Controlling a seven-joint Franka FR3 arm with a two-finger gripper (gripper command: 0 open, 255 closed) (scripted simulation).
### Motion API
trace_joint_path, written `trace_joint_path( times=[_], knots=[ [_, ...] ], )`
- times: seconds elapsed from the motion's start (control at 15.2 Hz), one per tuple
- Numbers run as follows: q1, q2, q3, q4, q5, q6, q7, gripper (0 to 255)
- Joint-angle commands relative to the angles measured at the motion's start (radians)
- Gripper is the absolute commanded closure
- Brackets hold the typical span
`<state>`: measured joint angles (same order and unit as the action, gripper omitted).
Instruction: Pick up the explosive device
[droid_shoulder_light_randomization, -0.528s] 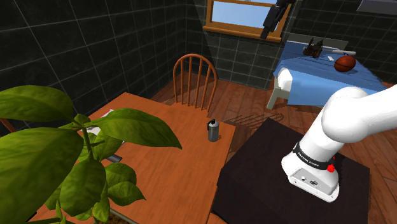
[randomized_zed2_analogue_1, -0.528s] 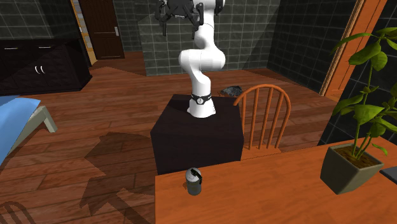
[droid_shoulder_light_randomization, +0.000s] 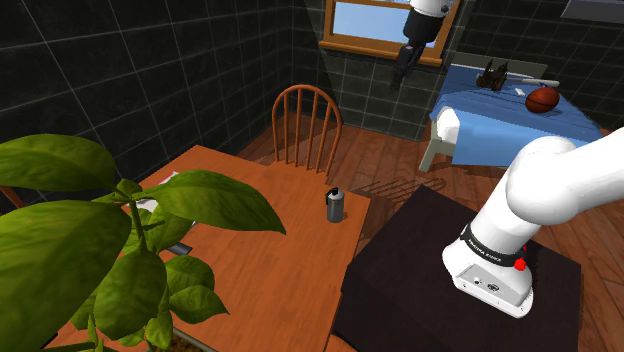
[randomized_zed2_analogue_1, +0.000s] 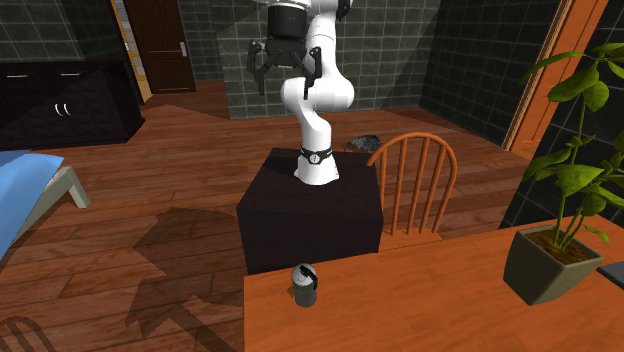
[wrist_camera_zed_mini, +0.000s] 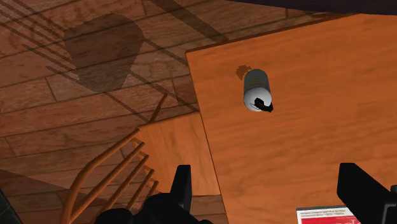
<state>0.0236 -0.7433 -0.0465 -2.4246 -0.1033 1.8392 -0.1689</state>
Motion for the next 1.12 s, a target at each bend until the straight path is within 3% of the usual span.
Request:
trace_joint_path(
  times=[0.0, 0.53, 1.06],
  knots=[
    [0.003, 0.021, -0.005, -0.053, -0.001, 0.064, -0.003, 0],
    [0.019, 0.196, -0.011, -0.179, -0.001, 0.320, -0.004, 0],
    [0.038, 0.460, -0.014, -0.228, 0.003, 0.587, -0.007, 0]
  ],
)
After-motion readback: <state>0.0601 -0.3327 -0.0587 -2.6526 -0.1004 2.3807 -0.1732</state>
